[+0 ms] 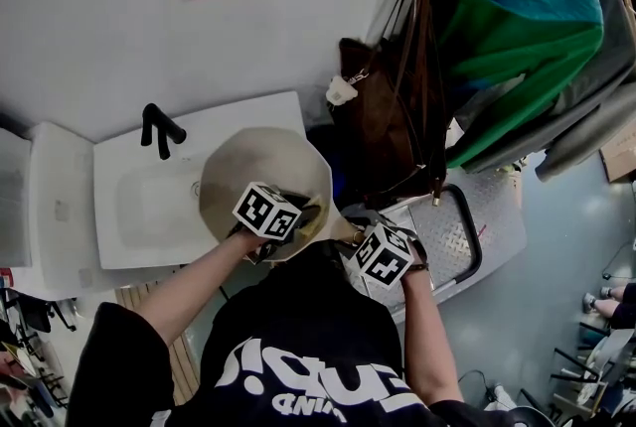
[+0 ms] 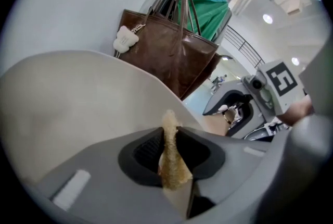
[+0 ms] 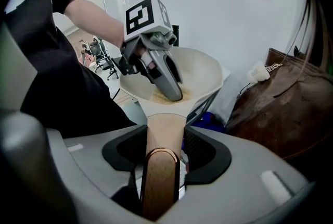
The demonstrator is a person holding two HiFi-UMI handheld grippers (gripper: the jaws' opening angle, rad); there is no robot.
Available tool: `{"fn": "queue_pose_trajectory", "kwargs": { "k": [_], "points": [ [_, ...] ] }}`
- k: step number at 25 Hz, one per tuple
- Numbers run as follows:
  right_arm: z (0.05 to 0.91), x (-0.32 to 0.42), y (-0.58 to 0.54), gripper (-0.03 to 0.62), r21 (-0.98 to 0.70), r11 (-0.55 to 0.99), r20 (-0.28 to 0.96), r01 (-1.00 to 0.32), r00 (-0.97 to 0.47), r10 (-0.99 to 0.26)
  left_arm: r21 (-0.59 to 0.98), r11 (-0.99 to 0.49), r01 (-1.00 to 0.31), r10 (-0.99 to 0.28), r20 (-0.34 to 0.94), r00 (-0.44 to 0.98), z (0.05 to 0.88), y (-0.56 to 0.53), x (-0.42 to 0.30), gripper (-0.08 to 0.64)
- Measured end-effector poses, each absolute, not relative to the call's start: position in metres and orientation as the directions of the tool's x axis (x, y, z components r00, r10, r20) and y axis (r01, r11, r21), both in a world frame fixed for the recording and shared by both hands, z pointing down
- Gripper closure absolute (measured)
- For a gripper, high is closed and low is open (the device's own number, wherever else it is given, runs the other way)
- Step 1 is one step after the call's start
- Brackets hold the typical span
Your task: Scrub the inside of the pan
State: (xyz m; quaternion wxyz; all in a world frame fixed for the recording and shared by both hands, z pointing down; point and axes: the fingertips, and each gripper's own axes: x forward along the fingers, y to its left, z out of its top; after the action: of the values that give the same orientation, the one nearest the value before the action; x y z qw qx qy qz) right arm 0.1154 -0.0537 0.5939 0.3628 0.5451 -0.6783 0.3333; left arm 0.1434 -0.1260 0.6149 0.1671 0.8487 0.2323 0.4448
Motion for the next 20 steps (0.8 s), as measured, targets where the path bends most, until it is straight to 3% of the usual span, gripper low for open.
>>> {"fn": "queue_pose_trajectory", "kwargs": {
  "k": [10,20],
  "points": [
    [0.595,0.112,-0.056,0.367,-0.064,0.180,0.850,-0.982,-0.148,-0.505,0.123,-0.958,0.259,0.251,0.799,0.546,0.649,-0.176,0.167,0.485],
    [0.595,0.113,-0.055,0.367,-0.060,0.179,0.846,-0.982,-0.145,-0.513,0.049,-0.981,0.190,0.150,0.814,0.561,0.646,-0.224,0.150,0.483]
  ]
}}
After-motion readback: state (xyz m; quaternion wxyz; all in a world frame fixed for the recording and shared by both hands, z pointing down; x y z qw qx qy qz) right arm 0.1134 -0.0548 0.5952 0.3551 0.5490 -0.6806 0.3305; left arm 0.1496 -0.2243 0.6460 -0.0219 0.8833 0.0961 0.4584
